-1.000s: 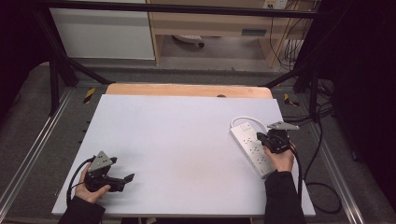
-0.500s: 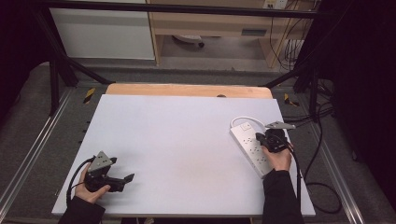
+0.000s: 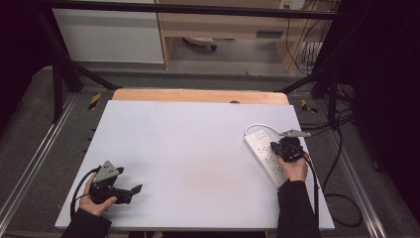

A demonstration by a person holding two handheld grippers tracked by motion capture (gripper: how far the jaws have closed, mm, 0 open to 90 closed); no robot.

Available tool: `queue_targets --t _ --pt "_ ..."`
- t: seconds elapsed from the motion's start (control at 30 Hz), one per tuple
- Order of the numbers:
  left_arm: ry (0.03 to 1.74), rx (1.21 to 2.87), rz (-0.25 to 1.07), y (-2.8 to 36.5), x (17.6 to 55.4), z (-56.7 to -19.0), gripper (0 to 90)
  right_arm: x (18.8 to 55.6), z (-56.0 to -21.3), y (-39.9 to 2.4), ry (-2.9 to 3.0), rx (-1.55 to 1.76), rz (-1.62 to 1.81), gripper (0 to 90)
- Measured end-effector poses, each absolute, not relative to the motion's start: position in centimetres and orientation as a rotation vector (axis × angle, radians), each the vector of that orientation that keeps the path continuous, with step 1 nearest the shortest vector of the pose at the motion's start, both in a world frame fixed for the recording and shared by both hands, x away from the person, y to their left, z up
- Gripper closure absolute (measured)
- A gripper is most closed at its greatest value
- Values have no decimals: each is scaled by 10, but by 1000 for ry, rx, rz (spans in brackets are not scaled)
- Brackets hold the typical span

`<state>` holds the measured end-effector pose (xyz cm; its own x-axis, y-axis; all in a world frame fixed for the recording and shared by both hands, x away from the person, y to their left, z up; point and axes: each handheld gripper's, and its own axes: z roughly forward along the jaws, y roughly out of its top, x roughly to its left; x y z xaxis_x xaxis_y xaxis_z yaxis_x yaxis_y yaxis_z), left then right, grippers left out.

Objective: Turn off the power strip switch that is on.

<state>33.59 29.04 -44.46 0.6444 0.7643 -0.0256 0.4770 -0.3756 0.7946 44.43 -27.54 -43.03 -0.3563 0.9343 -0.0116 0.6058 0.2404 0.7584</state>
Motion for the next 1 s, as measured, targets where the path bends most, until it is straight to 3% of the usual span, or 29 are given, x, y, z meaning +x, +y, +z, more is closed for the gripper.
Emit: queue_targets --t 1.0 --pt "960 2046 452 290 335 -443 34 443 -432 -271 2030 1399 919 900"
